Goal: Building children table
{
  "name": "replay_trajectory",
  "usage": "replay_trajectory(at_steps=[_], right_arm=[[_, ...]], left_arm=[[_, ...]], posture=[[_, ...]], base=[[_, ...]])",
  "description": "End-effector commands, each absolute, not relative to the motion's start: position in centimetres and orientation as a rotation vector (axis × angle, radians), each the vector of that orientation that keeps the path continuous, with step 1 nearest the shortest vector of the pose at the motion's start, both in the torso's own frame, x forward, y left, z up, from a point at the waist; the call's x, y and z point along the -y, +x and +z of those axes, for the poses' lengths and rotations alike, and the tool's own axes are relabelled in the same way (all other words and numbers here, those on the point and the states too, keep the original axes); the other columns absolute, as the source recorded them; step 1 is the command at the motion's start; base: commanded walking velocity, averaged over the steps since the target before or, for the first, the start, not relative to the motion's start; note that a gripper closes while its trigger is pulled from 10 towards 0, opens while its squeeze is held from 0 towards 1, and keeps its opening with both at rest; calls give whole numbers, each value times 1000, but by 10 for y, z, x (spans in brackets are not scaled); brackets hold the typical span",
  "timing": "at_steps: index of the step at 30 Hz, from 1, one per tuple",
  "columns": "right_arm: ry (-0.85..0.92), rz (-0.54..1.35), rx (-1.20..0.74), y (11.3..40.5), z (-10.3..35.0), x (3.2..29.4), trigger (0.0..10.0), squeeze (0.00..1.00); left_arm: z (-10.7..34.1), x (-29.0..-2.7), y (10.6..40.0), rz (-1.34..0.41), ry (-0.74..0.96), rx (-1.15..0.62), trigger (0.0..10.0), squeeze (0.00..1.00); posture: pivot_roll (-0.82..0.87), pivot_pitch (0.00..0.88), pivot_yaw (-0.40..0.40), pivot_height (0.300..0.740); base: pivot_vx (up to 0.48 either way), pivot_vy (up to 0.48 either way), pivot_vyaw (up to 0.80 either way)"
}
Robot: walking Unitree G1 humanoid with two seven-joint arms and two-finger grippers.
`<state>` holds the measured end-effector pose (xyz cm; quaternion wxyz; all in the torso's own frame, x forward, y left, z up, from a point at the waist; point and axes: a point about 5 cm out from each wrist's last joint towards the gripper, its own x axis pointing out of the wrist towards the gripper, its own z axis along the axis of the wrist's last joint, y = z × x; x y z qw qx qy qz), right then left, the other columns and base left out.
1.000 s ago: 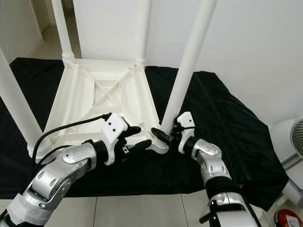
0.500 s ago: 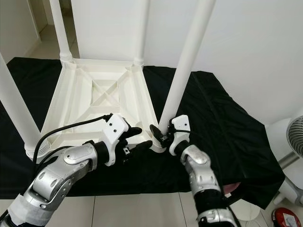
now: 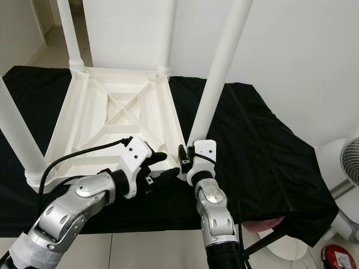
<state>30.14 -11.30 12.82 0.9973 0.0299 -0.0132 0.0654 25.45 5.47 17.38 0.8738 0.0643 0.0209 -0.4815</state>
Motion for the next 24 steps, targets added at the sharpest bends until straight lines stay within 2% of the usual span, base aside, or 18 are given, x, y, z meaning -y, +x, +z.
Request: replay_trajectory(at_steps=[1, 3, 4, 17, 18, 24], right_arm=[[64, 81, 40, 298, 132, 116, 10000, 0], [64, 76, 38, 297, 133, 117, 10000, 0], [65, 81, 42, 297, 133, 118, 10000, 1000], [26, 139, 14, 296, 131, 135, 10000, 1000], [27, 184, 14, 296, 131, 137, 10000, 0], [-25, 355, 35, 297, 130, 144, 10000, 0]], left_arm=[[173, -49, 250, -1070, 128, -46, 10000, 0], [173, -49, 250, -1071, 128, -46, 10000, 0], [173, -49, 250, -1071, 129, -46, 10000, 0], [173, -49, 248, -1067, 126, -45, 10000, 0], [173, -49, 248, -1065, 125, -45, 10000, 0], [173, -49, 249, -1063, 126, -45, 10000, 0]], posture=[[-8, 0, -120, 740], [-7, 0, -120, 740], [-6, 0, -122, 740], [5, 0, -131, 740], [5, 0, -131, 740], [3, 0, -124, 740]], base=[[0, 0, 0], [0, 0, 0], [0, 0, 0], [0, 0, 0], [0, 0, 0], [0, 0, 0]])
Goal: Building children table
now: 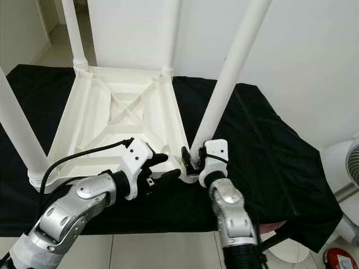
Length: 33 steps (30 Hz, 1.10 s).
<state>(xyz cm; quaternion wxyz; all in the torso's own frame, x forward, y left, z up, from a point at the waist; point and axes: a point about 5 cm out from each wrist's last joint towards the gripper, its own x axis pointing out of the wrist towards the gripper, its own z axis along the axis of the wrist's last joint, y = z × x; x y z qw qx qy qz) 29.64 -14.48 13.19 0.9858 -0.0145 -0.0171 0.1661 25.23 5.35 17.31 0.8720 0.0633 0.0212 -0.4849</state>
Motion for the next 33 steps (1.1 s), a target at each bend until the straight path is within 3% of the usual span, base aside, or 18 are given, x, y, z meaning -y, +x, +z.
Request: replay_trajectory(at_steps=[1, 5, 19, 20, 33], right_arm=[[-42, 406, 42, 298, 130, 146, 10000, 0], [-66, 569, 48, 305, 130, 151, 10000, 0], [-114, 729, 27, 331, 134, 146, 10000, 0], [-119, 747, 19, 334, 133, 146, 0, 0], [-25, 813, -37, 332, 119, 152, 0, 0]], left_arm=[[174, -49, 249, -1064, 126, -45, 10000, 0], [175, -50, 250, -1065, 130, -44, 10000, 0], [177, -50, 252, -1057, 129, -37, 10000, 0], [178, -50, 252, -1055, 130, -35, 10000, 0], [178, -51, 249, -1038, 124, -35, 10000, 0]], posture=[[3, 0, -122, 740], [0, 0, -112, 740], [14, 0, -115, 740], [25, 0, -124, 740], [32, 0, -135, 740]], base=[[0, 0, 0], [0, 0, 0], [0, 0, 0], [0, 0, 0], [0, 0, 0]])
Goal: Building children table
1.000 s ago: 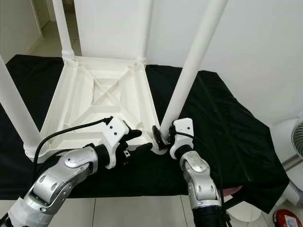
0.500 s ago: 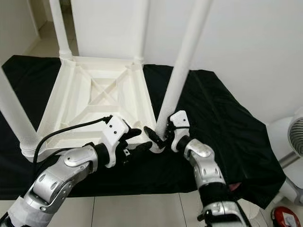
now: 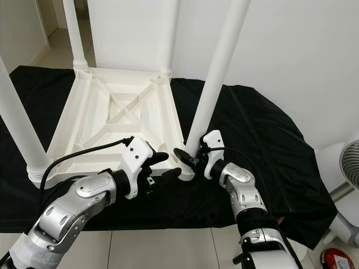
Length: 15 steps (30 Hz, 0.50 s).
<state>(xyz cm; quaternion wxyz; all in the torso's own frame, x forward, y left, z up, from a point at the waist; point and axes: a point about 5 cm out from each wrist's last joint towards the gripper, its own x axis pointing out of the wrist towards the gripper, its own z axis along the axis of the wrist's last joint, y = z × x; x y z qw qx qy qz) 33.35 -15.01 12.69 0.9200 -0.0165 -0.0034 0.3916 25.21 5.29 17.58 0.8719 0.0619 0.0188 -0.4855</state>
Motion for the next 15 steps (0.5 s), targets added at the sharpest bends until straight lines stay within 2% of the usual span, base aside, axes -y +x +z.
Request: replay_trajectory(at_steps=[1, 2, 3, 4, 8, 10, 11, 15], right_arm=[[8, 798, -38, 329, 117, 151, 0, 0], [8, 798, -38, 329, 117, 151, 0, 0], [25, 787, -39, 328, 117, 150, 6353, 0], [37, 770, -39, 326, 116, 149, 10000, 0], [39, 753, -33, 324, 116, 147, 10000, 0], [28, 604, -39, 325, 116, 146, 10000, 0], [28, 604, -39, 325, 116, 146, 10000, 0], [30, 394, -37, 325, 118, 143, 10000, 0]], left_arm=[[178, -50, 249, -1041, 123, -36, 10000, 0], [178, -50, 249, -1041, 123, -36, 10000, 0], [178, -50, 249, -1041, 122, -35, 10000, 0], [178, -50, 249, -1042, 122, -36, 10000, 0], [178, -50, 249, -1042, 122, -37, 10000, 0], [178, -50, 248, -1045, 120, -39, 10000, 0], [178, -50, 248, -1045, 120, -39, 10000, 0], [177, -49, 247, -1052, 116, -44, 10000, 0]], posture=[[27, 0, -134, 740], [27, 0, -134, 740], [27, 0, -134, 740], [26, 0, -133, 740], [24, 0, -134, 740], [21, 0, -133, 740], [21, 0, -133, 740], [15, 0, -134, 740]], base=[[0, 0, 0], [0, 0, 0], [0, 0, 0], [0, 0, 0], [0, 0, 0], [0, 0, 0], [0, 0, 0], [0, 0, 0]])
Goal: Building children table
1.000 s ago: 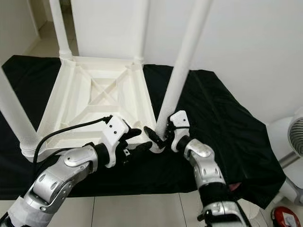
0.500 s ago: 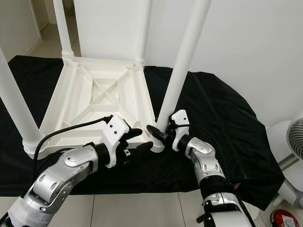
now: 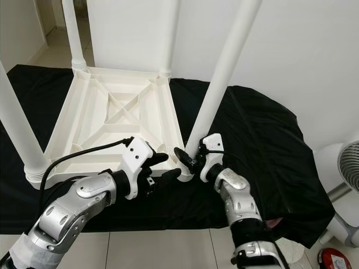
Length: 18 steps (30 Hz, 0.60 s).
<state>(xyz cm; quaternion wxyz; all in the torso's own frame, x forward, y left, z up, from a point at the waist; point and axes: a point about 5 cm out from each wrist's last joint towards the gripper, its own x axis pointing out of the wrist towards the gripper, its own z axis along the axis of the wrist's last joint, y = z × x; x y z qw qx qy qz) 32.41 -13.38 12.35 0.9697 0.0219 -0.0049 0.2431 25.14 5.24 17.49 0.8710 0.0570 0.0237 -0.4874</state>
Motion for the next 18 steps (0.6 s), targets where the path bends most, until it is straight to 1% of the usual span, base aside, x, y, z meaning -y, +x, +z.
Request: replay_trajectory(at_steps=[1, 3, 5, 8, 9, 11, 16, 18], right_arm=[[30, 394, -37, 325, 118, 143, 10000, 0], [72, 256, -76, 321, 115, 138, 10000, 0], [60, 139, -90, 317, 114, 135, 10000, 0], [65, 89, -87, 315, 114, 132, 10000, 0], [60, 43, -83, 313, 116, 129, 10000, 0], [108, -49, -75, 310, 118, 125, 10000, 0], [129, -61, -81, 306, 117, 115, 10000, 0], [145, -29, -53, 305, 123, 111, 10000, 0]], left_arm=[[177, -49, 247, -1052, 116, -44, 10000, 0], [176, -48, 246, -1058, 116, -46, 10000, 0], [177, -47, 246, -1062, 113, -46, 10000, 0], [176, -47, 245, -1064, 113, -46, 10000, 0], [176, -46, 245, -1066, 112, -46, 10000, 0], [176, -45, 245, -1070, 112, -46, 10000, 0], [176, -45, 244, -1073, 109, -47, 10000, 0], [176, -44, 244, -1076, 109, -49, 10000, 0]], posture=[[15, 0, -134, 740], [15, 0, -134, 740], [11, 0, -134, 740], [9, 0, -134, 740], [9, 0, -134, 740], [9, 0, -134, 740], [13, 0, -139, 740], [10, 0, -140, 740]], base=[[0, 0, 0], [0, 0, 0], [0, 0, 0], [0, 0, 0], [0, 0, 0], [0, 0, 0], [0, 0, 0], [0, 0, 0]])
